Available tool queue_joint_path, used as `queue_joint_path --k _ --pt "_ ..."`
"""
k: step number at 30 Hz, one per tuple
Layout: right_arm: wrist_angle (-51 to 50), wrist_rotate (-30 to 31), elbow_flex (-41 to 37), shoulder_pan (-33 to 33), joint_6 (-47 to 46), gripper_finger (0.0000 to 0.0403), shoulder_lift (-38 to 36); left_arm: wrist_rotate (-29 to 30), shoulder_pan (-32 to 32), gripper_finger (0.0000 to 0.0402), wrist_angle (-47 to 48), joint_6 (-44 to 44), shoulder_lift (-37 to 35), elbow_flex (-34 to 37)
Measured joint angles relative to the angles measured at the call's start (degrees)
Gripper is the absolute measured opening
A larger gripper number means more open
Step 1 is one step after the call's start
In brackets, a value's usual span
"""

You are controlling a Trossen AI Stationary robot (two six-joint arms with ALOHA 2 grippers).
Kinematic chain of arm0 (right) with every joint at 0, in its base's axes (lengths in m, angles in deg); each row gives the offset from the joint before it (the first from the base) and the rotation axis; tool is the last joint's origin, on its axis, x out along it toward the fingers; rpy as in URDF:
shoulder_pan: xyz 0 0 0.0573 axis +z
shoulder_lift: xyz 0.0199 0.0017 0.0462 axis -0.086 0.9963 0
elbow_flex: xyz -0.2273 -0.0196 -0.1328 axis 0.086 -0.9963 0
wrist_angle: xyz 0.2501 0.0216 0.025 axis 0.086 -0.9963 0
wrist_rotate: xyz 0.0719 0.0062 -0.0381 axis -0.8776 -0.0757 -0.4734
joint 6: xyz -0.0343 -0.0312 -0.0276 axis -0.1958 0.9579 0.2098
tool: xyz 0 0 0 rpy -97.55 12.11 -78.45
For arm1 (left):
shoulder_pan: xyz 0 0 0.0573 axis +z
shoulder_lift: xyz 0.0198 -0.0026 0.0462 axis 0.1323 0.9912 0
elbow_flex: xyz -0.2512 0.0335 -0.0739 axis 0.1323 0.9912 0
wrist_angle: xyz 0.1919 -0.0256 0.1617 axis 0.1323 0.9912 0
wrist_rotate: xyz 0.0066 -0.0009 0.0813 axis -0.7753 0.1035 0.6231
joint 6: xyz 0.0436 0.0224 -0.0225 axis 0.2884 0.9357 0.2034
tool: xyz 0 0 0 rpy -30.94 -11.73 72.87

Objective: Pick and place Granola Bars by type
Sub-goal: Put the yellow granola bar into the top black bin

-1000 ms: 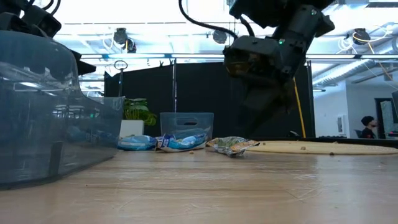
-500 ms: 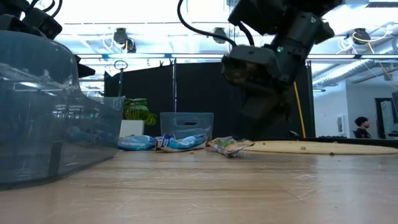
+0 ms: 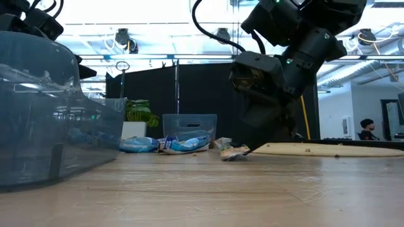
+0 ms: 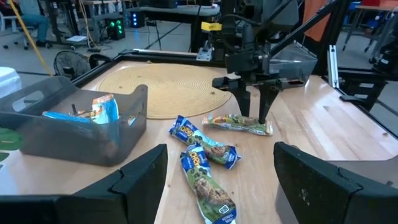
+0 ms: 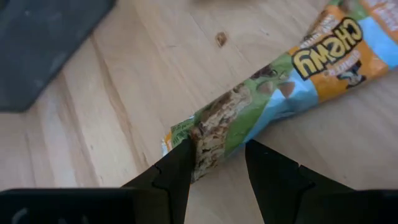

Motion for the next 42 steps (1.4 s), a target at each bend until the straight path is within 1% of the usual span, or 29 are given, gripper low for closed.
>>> queue_joint_path --k 3,6,9,12,14,21,23,26,29,35,40,42 --pt "1.0 0.1 -0.1 0.0 1.7 0.0138 0.0 0.0 0.0 0.0296 0.0 -0.5 0.0 0.0" --pt "0.9 0.1 -0.2 0.0 3.5 0.0120 0.0 0.0 0.0 0.0296 0.0 -0.6 0.1 0.0" --pt "1.0 0.2 -0.2 0.0 5.1 0.0082 0.0 0.0 0.0 0.0296 0.0 -0.6 0.1 0.0" --pt "1.0 0.2 -0.2 0.0 6.9 0.0029 0.0 0.0 0.0 0.0296 0.0 -0.8 0.1 0.0" --pt "1.0 0.2 -0.2 0.0 8.1 0.0008 0.0 0.0 0.0 0.0296 0.0 -0.8 0.1 0.0" --pt "1.5 0.4 -0.2 0.0 12.3 0.0001 0.0 0.0 0.0 0.0296 -0.2 -0.7 0.1 0.0" --pt "2.6 1.6 -0.2 0.0 13.8 0.0001 -0.1 0.1 0.0 0.0296 -0.2 -0.5 0.1 0.0" --pt "2.8 1.8 -0.2 0.0 16.2 0.0000 -1.0 0.1 0.0 0.0296 -0.2 -0.5 0.1 0.0" --pt "2.2 4.0 -0.2 0.0 18.8 0.0000 -2.4 0.1 0.0 0.0296 -0.1 -0.5 0.1 0.0" --pt "1.0 7.8 -0.2 0.0 25.1 0.0000 -7.2 0.1 0.0 0.0296 -0.2 -0.5 0.1 0.0" --pt "-2.5 11.8 -0.2 0.2 32.2 0.0000 -13.4 0.1 0.0 0.0296 0.0 -0.4 0.1 0.0" --pt "-3.9 12.0 -0.2 0.2 34.0 0.0000 -16.1 0.1 0.0 0.0296 0.0 -0.4 0.1 0.0"
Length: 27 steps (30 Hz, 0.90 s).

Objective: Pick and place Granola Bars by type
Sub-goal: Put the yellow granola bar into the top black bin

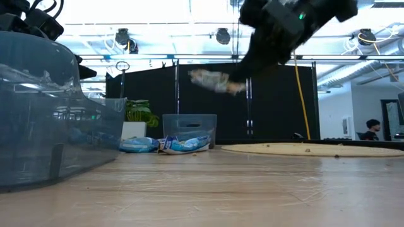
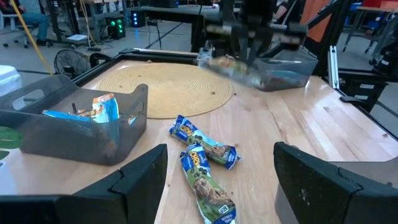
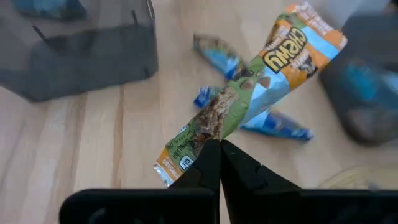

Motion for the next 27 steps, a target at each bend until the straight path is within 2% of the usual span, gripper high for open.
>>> queue_joint_path --k 4,12,22,27 --pt "-1.0 0.8 -1.9 0.1 2.7 0.0000 -6.2 0.0 0.0 0.0296 0.0 0.0 0.0 0.0" --pt "0.2 5.0 -13.6 0.1 3.2 0.0000 -20.6 0.0 0.0 0.0296 0.0 0.0 0.0 0.0" --pt "22.2 1.2 -33.6 -0.1 10.1 0.0000 -35.1 0.0 0.0 0.0296 0.0 0.0 0.0 0.0" --pt "28.2 1.2 -40.7 -0.2 12.4 0.0000 -41.3 0.0 0.0 0.0296 0.0 0.0 0.0 0.0"
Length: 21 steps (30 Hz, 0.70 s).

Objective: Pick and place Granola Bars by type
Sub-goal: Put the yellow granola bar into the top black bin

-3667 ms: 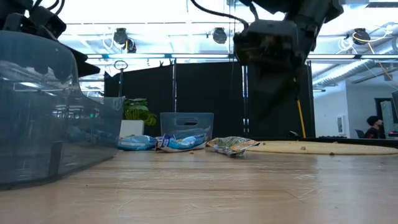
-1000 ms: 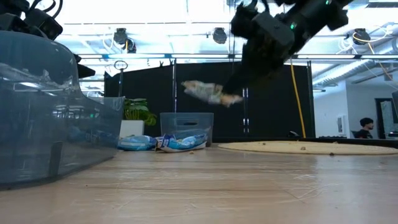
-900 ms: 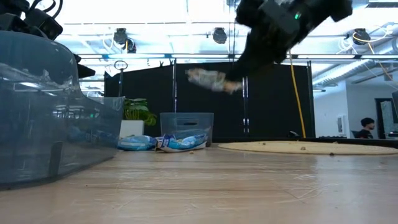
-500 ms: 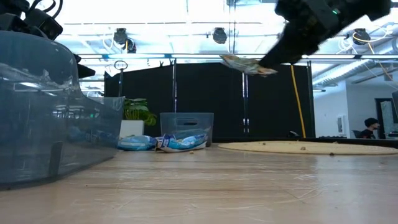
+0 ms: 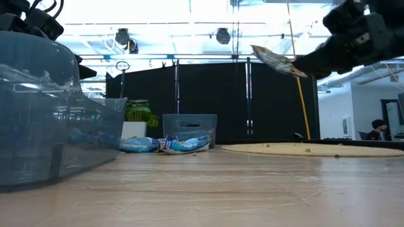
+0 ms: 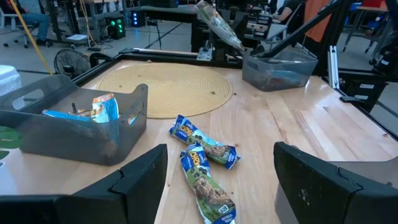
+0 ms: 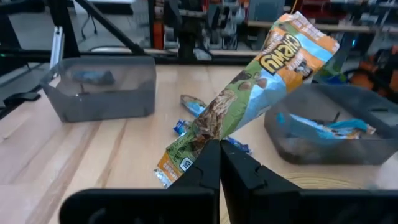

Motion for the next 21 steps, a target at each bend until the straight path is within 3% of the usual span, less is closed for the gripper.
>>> queue_joint_path --k 6,11,21 --pt "1.5 -0.3 -3.4 0.0 3.2 0.0000 -6.7 0.0 0.0 0.0296 0.0 0.0 0.0 0.0" --pt "1.1 -4.1 -4.6 -2.0 3.9 0.0000 -10.2 0.0 0.0 0.0296 0.0 0.0 0.0 0.0" --pt "1.4 -20.4 -4.9 -18.3 5.1 0.0000 -11.6 0.0 0.0 0.0296 0.0 0.0 0.0 0.0"
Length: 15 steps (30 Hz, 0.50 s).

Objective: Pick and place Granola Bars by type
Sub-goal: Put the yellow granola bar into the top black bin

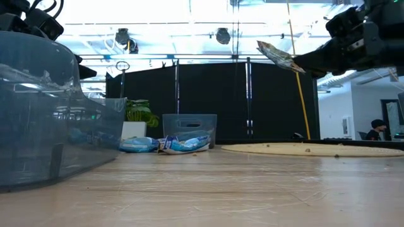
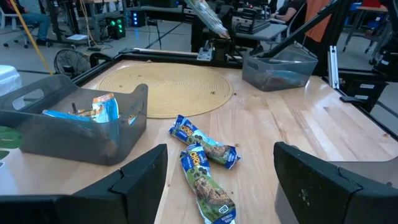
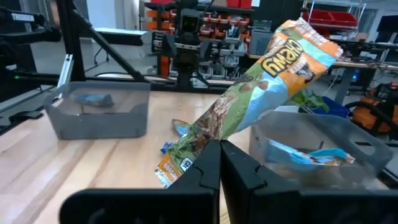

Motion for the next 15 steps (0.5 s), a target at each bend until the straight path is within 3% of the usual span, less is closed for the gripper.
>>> queue_joint_path --k 6,15 --pt "1.7 -5.2 0.0 -8.5 0.0 0.0000 0.0 0.0 0.0 0.0296 0.0 0.0 0.0 0.0" --pt "4.3 -6.5 0.0 -9.5 -0.2 0.0000 -0.3 0.0 0.0 0.0296 0.0 0.0 0.0 0.0"
